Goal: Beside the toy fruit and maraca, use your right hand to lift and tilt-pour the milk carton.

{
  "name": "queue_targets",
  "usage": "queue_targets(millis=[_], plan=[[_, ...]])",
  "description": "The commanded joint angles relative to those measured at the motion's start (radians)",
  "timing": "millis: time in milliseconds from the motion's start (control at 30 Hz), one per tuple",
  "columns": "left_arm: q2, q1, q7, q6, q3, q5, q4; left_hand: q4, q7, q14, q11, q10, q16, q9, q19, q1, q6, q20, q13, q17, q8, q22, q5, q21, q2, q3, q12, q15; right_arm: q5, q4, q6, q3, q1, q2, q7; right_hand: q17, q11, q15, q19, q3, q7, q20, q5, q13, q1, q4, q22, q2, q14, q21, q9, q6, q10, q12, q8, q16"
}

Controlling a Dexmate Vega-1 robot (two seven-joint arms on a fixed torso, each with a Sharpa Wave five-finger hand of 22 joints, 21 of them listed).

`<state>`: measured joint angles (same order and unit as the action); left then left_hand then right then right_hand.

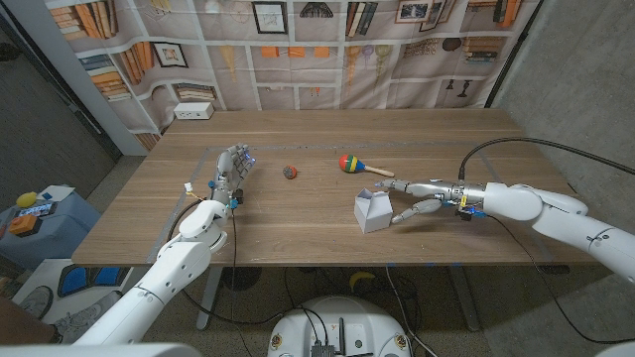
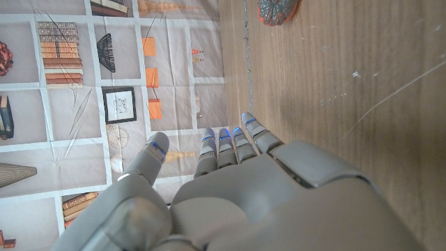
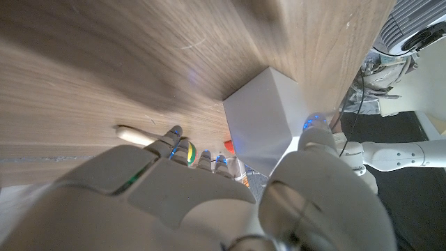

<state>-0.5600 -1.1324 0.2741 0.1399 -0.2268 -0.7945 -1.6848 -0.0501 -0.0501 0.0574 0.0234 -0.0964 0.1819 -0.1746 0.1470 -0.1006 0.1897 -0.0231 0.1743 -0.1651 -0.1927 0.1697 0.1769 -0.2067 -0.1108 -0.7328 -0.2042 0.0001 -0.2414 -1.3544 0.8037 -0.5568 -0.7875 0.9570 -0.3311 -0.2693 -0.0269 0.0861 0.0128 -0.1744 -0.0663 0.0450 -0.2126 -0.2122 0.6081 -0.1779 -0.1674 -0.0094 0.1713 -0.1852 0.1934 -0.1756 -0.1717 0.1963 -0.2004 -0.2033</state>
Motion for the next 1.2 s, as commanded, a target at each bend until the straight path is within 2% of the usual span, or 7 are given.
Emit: queue_targets(millis=[33, 200, 400, 500, 867, 1033, 1200], plan=[[-0.005, 0.0, -0.005, -0.016, -0.003, -0.004, -0.002, -0.007, 0.0, 0.013, 0.0, -0.01, 0.006, -0.002, 0.012, -0.012, 0.007, 0.001, 0.005, -0.005, 0.0, 0.004, -0.002, 0.0, -0.071, -0.003, -0.006, -0.001, -0.014, 0.035, 0.002, -0.032, 0.025, -0.021, 0.014, 0.0, 0.0, 0.007, -0.011, -0.013, -0.008, 0.003, 0.007, -0.006, 0.027, -0.002, -0.003, 0.004, 0.086, -0.005, 0.003, -0.188, -0.013, 0.01, -0.011, -0.007], [-0.003, 0.002, -0.006, -0.019, -0.006, -0.005, 0.001, -0.006, 0.0, 0.014, -0.001, -0.009, 0.006, -0.002, 0.013, -0.012, 0.008, 0.0, 0.005, -0.005, 0.0, 0.004, -0.002, 0.0, -0.072, -0.003, -0.005, -0.001, -0.036, 0.05, 0.018, -0.038, 0.033, -0.031, 0.039, 0.0, -0.004, 0.006, -0.015, -0.018, -0.012, 0.002, 0.008, -0.007, 0.036, -0.002, -0.003, 0.004, 0.084, -0.006, 0.003, -0.185, -0.009, 0.012, -0.014, -0.008], [-0.006, 0.005, -0.011, -0.027, -0.009, -0.009, 0.004, -0.007, 0.001, 0.014, -0.004, -0.011, 0.005, -0.003, 0.013, -0.013, 0.009, 0.001, 0.005, -0.005, 0.001, 0.004, -0.002, 0.001, -0.072, -0.003, -0.004, -0.001, -0.072, 0.065, 0.047, -0.04, 0.037, -0.044, 0.088, 0.001, -0.015, -0.003, -0.04, -0.035, -0.033, -0.002, 0.013, -0.012, 0.083, -0.005, -0.003, -0.006, 0.058, -0.013, 0.006, -0.14, 0.044, 0.032, -0.037, -0.021], [-0.006, 0.005, -0.014, -0.027, -0.009, -0.011, 0.006, -0.006, 0.002, 0.014, -0.003, -0.011, 0.005, -0.003, 0.013, -0.013, 0.009, 0.0, 0.005, -0.005, 0.001, 0.004, -0.002, 0.001, -0.072, -0.003, -0.004, -0.001, -0.079, 0.073, 0.057, -0.043, 0.04, -0.049, 0.099, 0.002, -0.028, -0.008, -0.049, -0.04, -0.044, -0.004, 0.014, -0.014, 0.101, -0.005, -0.003, -0.015, 0.047, -0.014, 0.008, -0.118, 0.069, 0.04, -0.048, -0.026], [-0.007, 0.004, -0.021, -0.034, -0.012, -0.02, 0.014, -0.005, 0.001, 0.02, -0.002, -0.014, 0.006, -0.003, 0.015, -0.012, 0.011, -0.002, 0.005, -0.005, 0.002, 0.004, -0.002, 0.002, -0.072, -0.004, -0.003, -0.001, -0.097, 0.08, 0.07, -0.047, 0.045, -0.061, 0.133, 0.005, -0.078, -0.035, -0.094, -0.056, -0.068, -0.018, 0.013, -0.019, 0.171, 0.003, -0.003, -0.058, -0.004, -0.018, 0.011, 0.001, 0.188, 0.068, -0.101, -0.046], [-0.013, 0.001, -0.017, -0.045, -0.011, -0.023, 0.009, -0.004, 0.001, 0.022, -0.004, -0.015, 0.006, -0.003, 0.015, -0.012, 0.01, -0.001, 0.005, -0.005, 0.003, 0.005, -0.002, 0.002, -0.072, -0.005, -0.002, -0.001, -0.097, 0.083, 0.072, -0.05, 0.049, -0.065, 0.136, 0.004, -0.091, -0.048, -0.122, -0.061, -0.078, -0.026, 0.011, -0.019, 0.185, 0.01, -0.003, -0.067, -0.033, -0.021, 0.011, 0.074, 0.243, 0.076, -0.131, -0.059], [-0.029, -0.001, -0.002, -0.075, -0.01, -0.024, -0.006, -0.001, 0.001, 0.024, -0.005, -0.016, 0.006, -0.003, 0.015, -0.01, 0.011, -0.003, 0.005, -0.006, 0.003, 0.005, -0.001, 0.002, -0.073, -0.006, -0.002, -0.001, -0.103, 0.083, 0.074, -0.05, 0.049, -0.068, 0.148, 0.006, -0.101, -0.06, -0.147, -0.068, -0.093, -0.03, 0.006, -0.018, 0.211, 0.006, -0.003, -0.075, -0.066, -0.023, 0.009, 0.122, 0.29, 0.083, -0.15, -0.07]])
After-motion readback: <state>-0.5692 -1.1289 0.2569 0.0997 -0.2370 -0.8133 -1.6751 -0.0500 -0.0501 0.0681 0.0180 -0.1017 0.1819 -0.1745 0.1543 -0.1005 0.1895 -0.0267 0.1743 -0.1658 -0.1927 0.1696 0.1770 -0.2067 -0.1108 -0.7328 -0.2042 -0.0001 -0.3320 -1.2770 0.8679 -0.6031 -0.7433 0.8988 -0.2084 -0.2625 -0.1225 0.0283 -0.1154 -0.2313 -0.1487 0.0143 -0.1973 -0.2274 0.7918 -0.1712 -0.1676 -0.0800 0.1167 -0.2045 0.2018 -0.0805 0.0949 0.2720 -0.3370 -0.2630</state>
